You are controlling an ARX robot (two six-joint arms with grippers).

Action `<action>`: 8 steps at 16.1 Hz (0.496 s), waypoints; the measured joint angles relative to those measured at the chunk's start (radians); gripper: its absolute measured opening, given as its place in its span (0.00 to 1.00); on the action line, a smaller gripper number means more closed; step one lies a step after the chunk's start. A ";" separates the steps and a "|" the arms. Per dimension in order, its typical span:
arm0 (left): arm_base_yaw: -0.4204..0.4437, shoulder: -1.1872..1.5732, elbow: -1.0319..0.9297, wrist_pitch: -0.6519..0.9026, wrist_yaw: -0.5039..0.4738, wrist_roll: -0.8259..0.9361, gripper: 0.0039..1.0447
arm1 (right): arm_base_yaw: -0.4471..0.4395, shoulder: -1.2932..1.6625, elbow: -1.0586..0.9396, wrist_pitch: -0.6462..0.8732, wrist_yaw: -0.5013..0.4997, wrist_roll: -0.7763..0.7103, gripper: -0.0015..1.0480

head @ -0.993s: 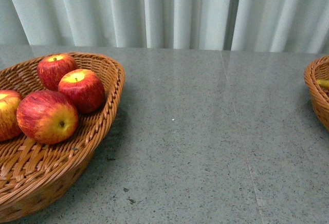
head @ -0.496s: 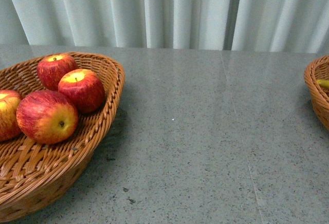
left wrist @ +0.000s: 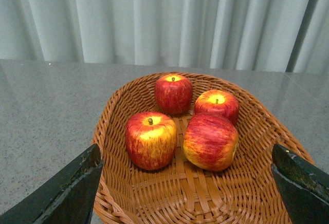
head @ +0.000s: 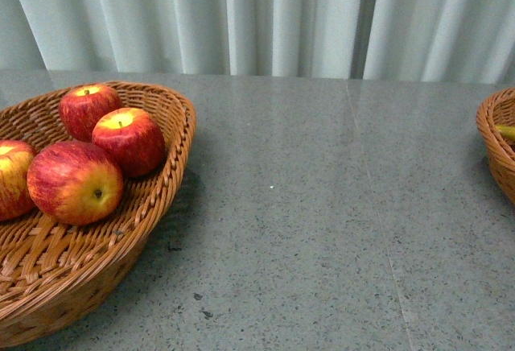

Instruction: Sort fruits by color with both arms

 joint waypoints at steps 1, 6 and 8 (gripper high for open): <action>0.000 0.000 0.000 0.000 0.000 0.000 0.94 | 0.013 -0.048 -0.036 0.075 -0.027 0.107 0.94; 0.000 0.000 0.000 0.000 0.000 0.000 0.94 | 0.081 -0.515 -0.462 -0.039 0.421 0.250 0.60; 0.000 0.000 0.000 0.000 0.000 0.000 0.94 | 0.060 -0.800 -0.665 -0.153 0.445 0.251 0.37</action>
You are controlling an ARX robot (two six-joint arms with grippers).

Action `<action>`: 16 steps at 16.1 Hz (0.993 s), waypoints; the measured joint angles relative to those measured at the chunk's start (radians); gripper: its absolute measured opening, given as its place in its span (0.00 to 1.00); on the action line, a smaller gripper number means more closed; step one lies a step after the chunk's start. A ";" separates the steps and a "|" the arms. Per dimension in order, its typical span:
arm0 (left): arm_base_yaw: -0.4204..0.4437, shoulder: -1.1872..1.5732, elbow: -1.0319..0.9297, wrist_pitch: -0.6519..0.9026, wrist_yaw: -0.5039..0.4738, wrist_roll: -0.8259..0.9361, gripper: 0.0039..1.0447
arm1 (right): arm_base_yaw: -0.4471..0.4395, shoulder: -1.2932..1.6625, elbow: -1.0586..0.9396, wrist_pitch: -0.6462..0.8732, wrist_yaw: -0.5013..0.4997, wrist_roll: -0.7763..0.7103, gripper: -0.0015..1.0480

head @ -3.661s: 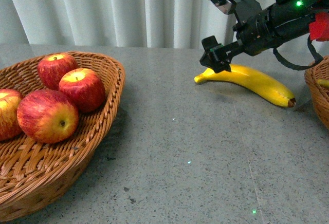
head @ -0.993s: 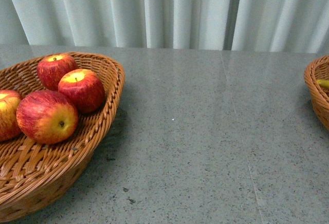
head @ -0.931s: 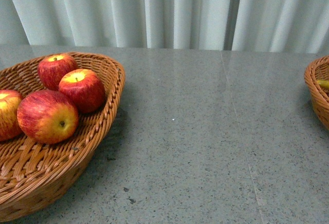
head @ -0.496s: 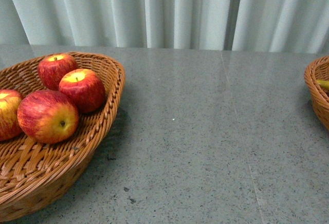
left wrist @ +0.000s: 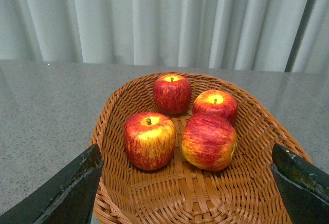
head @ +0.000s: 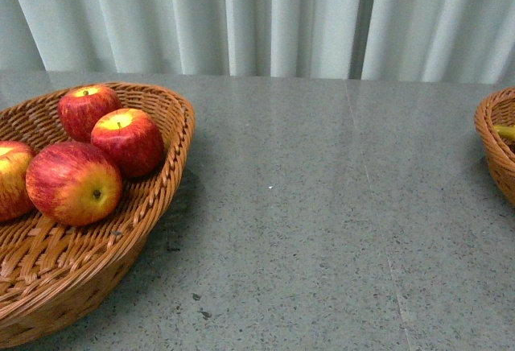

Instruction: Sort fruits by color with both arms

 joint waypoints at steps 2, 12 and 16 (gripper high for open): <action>0.000 0.000 0.000 0.000 0.000 0.000 0.94 | 0.064 -0.147 -0.080 -0.018 0.048 0.000 0.14; 0.000 0.000 0.000 0.000 0.000 0.000 0.94 | 0.279 -0.384 -0.181 -0.142 0.270 -0.004 0.02; 0.000 0.000 0.000 0.000 0.000 0.000 0.94 | 0.279 -0.454 -0.206 -0.167 0.270 -0.004 0.02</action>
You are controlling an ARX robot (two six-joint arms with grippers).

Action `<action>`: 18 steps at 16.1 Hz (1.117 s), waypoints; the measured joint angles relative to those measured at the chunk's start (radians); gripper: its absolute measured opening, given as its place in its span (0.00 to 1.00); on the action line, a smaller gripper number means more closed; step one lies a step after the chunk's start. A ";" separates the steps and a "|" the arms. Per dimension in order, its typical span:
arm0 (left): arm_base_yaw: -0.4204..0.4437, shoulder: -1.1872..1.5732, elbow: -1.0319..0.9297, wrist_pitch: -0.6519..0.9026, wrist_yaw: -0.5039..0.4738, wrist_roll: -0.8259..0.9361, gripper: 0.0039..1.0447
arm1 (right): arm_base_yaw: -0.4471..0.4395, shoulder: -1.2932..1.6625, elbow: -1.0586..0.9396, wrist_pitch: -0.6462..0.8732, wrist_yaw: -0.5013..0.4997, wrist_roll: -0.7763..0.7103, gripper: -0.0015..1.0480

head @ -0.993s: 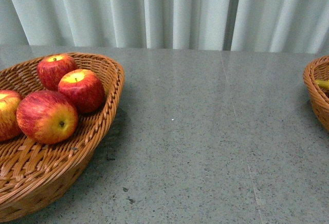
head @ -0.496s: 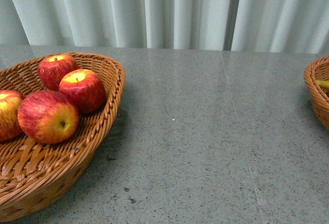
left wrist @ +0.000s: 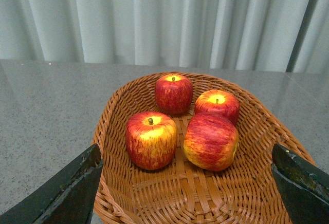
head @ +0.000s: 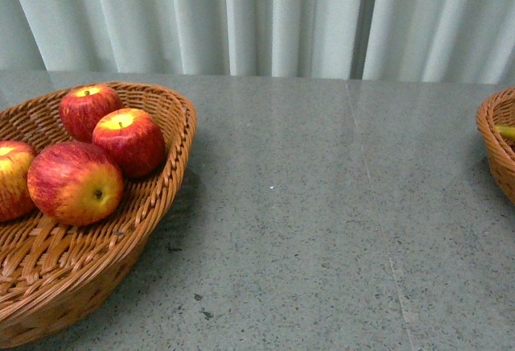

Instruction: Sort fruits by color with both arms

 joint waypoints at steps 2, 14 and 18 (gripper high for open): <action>0.000 0.000 0.000 0.000 -0.002 0.000 0.94 | 0.000 -0.143 0.001 -0.185 0.000 0.000 0.02; 0.000 0.000 0.000 0.000 0.000 0.000 0.94 | 0.000 -0.169 0.001 -0.181 0.000 0.000 0.85; 0.000 0.000 0.000 0.000 0.000 0.000 0.94 | 0.000 -0.169 0.001 -0.181 0.000 0.000 0.93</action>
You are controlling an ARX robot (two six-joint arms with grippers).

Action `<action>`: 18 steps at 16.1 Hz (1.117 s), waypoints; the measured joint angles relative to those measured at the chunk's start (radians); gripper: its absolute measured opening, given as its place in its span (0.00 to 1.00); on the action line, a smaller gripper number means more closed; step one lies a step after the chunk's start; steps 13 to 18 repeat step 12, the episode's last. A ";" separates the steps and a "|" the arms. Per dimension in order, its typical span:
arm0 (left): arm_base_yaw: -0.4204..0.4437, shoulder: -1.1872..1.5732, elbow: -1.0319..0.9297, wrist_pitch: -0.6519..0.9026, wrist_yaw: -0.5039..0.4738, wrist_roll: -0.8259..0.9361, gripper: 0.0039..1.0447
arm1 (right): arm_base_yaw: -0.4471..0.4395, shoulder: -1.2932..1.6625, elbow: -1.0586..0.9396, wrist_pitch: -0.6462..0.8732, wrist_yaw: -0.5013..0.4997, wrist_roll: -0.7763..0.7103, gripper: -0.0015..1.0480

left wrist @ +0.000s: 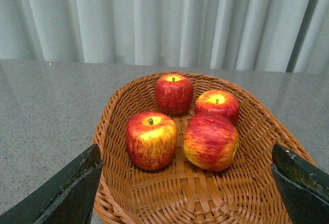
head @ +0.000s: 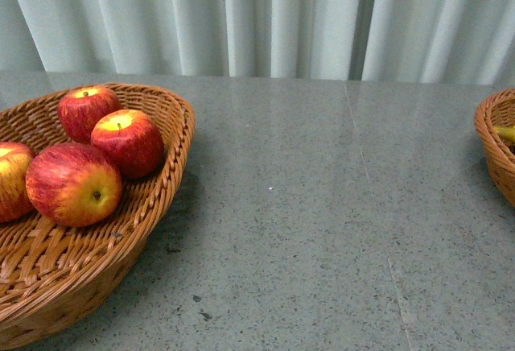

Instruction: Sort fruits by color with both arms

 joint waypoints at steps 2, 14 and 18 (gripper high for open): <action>0.000 0.000 0.000 0.000 0.000 0.000 0.94 | 0.000 0.000 0.000 0.000 0.000 0.000 0.94; 0.000 0.000 0.000 0.000 0.000 0.000 0.94 | 0.000 0.000 0.000 0.000 0.000 0.000 0.94; 0.000 0.000 0.000 0.000 0.000 0.000 0.94 | 0.000 0.000 0.000 0.000 0.000 0.000 0.94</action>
